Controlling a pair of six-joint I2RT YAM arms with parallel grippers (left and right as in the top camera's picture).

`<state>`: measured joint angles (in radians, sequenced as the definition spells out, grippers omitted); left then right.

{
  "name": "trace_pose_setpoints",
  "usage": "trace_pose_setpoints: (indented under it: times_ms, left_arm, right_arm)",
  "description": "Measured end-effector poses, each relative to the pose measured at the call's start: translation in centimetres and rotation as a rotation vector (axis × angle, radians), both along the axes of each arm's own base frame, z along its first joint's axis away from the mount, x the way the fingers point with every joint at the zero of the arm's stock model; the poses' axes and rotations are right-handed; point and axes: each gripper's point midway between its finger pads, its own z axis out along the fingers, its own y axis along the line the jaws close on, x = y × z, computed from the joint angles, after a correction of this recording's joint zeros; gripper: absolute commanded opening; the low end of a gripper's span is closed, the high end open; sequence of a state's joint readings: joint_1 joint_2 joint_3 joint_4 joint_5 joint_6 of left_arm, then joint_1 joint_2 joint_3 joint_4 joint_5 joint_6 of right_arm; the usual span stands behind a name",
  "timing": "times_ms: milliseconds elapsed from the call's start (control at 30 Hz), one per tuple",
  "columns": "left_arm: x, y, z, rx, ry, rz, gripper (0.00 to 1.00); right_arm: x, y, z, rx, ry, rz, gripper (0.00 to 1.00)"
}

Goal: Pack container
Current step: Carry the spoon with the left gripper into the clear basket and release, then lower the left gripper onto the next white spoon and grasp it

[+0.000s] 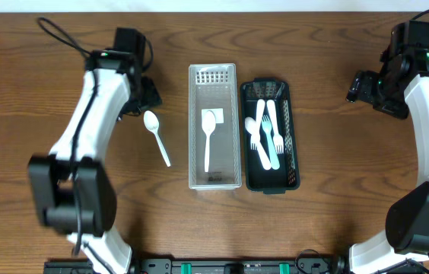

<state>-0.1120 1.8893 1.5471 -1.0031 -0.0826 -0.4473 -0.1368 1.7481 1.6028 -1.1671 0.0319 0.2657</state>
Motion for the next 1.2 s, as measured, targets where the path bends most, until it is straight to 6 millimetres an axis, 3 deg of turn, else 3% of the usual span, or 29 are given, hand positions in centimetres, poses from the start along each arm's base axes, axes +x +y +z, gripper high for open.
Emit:
trace_pose_setpoints:
  times_ms: [200, 333, 600, 800, 1000, 1200]
  left_arm:
    - [-1.0, -1.2, -7.2, -0.048, 0.191, -0.016, 0.80]
    - [-1.9, -1.9, -9.6, -0.088, 0.264, -0.027, 0.80]
    - [-1.8, -3.2, -9.7, -0.164, 0.264, -0.046, 0.80]
    - [-1.9, -3.7, -9.8, -0.189, 0.268, -0.056, 0.72]
    - [-2.5, -3.8, -10.0, -0.199, 0.287, -0.055, 0.40]
    - [-2.6, -3.8, -10.1, -0.202, 0.290, -0.059, 0.28]
  right_arm:
    - [0.0, 0.0, 0.0, 0.003, 0.000, 0.000, 0.85]
    - [0.0, 0.0, 0.0, 0.003, -0.001, 0.001, 0.85]
    - [0.0, 0.0, 0.0, 0.002, -0.001, 0.000, 0.85]
    - [0.0, 0.0, 0.0, 0.002, -0.001, 0.000, 0.85]
    - [0.0, 0.0, 0.0, 0.002, -0.001, 0.000, 0.85]
    - [0.0, 0.0, 0.0, 0.003, -0.002, 0.000, 0.85]
